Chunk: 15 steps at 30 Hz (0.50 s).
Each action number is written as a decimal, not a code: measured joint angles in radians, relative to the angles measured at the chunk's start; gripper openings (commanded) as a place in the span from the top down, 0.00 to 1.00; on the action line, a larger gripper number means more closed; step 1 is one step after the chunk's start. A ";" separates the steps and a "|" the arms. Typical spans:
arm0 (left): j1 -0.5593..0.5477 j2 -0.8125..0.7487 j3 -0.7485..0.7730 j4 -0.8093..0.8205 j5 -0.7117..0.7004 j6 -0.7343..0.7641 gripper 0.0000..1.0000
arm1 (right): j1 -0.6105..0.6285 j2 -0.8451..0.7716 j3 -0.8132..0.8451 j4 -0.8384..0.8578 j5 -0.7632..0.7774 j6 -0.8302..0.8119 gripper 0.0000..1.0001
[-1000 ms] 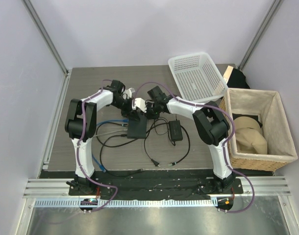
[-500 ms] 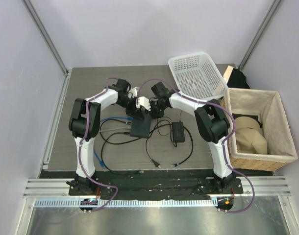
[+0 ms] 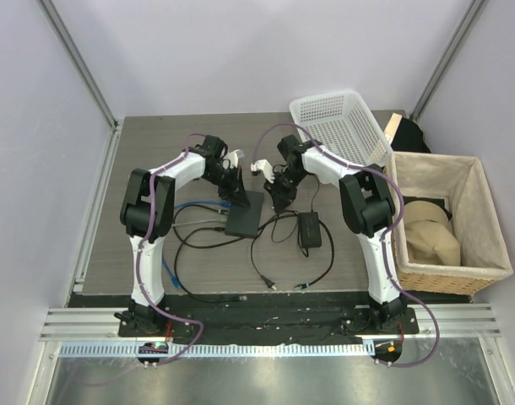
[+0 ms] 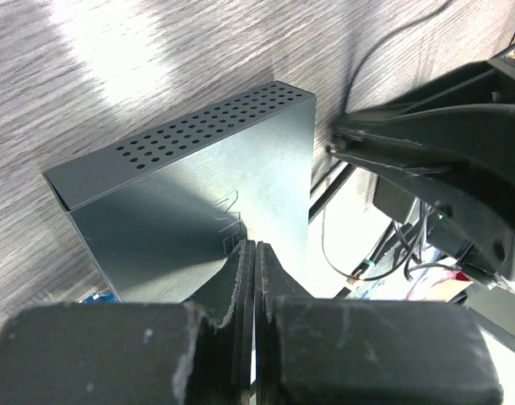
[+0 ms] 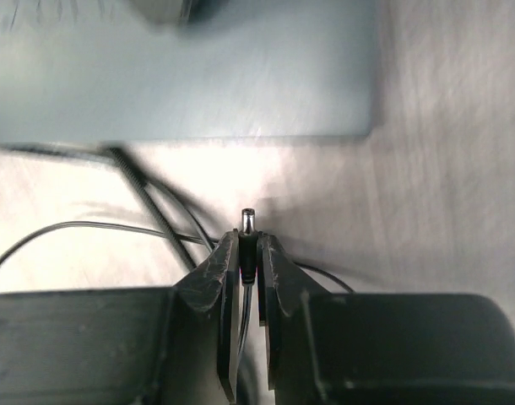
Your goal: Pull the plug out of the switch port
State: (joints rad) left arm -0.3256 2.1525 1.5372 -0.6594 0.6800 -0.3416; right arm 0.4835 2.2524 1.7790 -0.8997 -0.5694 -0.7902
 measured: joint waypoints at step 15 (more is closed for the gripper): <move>-0.003 -0.006 -0.004 0.003 -0.006 0.008 1.00 | -0.053 -0.264 -0.184 -0.032 0.152 -0.112 0.98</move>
State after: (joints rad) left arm -0.3283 2.1460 1.5330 -0.6563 0.6735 -0.3332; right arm 0.4301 1.9881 1.5948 -0.9321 -0.4171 -0.9024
